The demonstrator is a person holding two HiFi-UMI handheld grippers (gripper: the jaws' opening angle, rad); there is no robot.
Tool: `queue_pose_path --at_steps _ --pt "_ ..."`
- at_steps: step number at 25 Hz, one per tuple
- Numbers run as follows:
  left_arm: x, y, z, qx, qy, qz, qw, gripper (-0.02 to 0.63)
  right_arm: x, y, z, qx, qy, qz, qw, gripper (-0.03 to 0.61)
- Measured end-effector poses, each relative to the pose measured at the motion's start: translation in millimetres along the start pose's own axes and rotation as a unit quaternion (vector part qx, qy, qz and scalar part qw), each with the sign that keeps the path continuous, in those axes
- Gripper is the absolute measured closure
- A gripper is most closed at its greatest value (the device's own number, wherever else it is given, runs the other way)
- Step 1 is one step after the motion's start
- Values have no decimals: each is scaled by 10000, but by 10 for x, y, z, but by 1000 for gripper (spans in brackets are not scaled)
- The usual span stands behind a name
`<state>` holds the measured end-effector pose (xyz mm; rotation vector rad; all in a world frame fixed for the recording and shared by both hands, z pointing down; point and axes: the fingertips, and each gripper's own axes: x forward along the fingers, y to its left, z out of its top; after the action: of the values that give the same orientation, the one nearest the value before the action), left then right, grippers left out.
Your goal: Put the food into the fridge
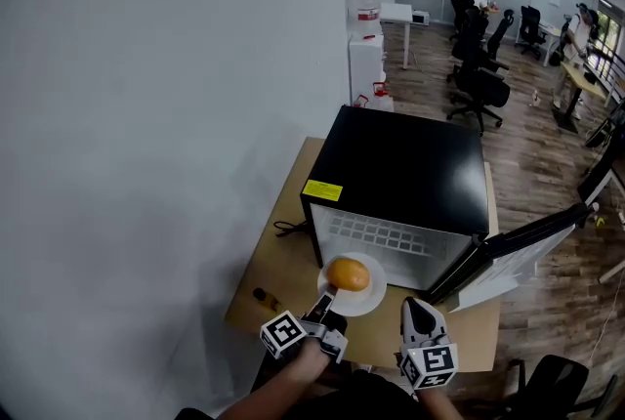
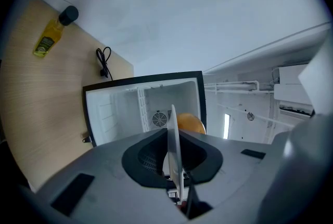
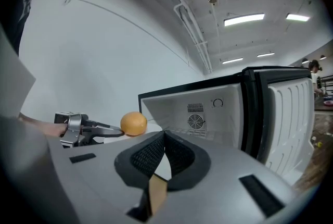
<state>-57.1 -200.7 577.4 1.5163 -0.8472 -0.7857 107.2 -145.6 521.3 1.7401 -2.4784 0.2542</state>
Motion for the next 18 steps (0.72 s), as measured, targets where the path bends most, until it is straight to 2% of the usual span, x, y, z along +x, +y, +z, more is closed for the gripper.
queue_pose_path --at_steps 18 --pt "1018 514 394 -157 -387 280 9987 578 825 -500 -31 19 198 325 9993 518"
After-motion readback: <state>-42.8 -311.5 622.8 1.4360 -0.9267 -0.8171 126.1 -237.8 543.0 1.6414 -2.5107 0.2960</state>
